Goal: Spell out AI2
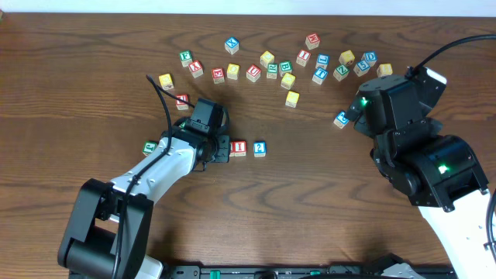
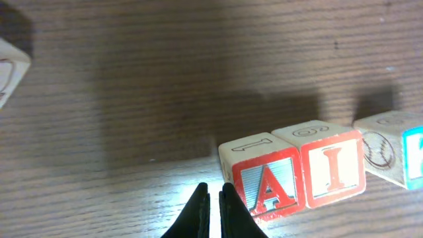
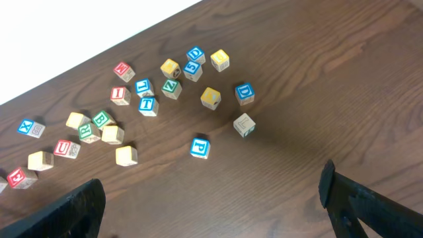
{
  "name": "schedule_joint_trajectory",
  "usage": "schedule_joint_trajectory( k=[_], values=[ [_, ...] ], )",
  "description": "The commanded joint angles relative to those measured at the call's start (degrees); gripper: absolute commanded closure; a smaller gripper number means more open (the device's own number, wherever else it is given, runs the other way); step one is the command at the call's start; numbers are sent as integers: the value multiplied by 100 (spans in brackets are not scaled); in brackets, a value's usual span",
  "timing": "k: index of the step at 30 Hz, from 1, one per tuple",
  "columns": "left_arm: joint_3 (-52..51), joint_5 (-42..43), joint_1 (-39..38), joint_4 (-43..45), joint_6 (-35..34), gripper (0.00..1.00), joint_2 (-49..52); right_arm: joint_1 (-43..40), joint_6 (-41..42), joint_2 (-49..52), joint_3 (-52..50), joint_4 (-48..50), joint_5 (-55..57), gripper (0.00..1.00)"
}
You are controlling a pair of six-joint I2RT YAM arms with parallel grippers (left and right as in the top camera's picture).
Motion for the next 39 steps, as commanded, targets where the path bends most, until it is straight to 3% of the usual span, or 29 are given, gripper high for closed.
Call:
schedule_joint_trajectory(
  k=[1, 21, 39],
  values=[
    [-46, 245, -15, 20, 227, 92, 76, -31, 55, -81, -11, -22, 26, 1],
    [-46, 258, -308, 205, 269, 92, 76, -31, 52, -81, -11, -26, 26, 1],
    [-46, -225, -306, 125, 267, 92, 68, -33, -212, -79, -13, -46, 39, 1]
  ],
)
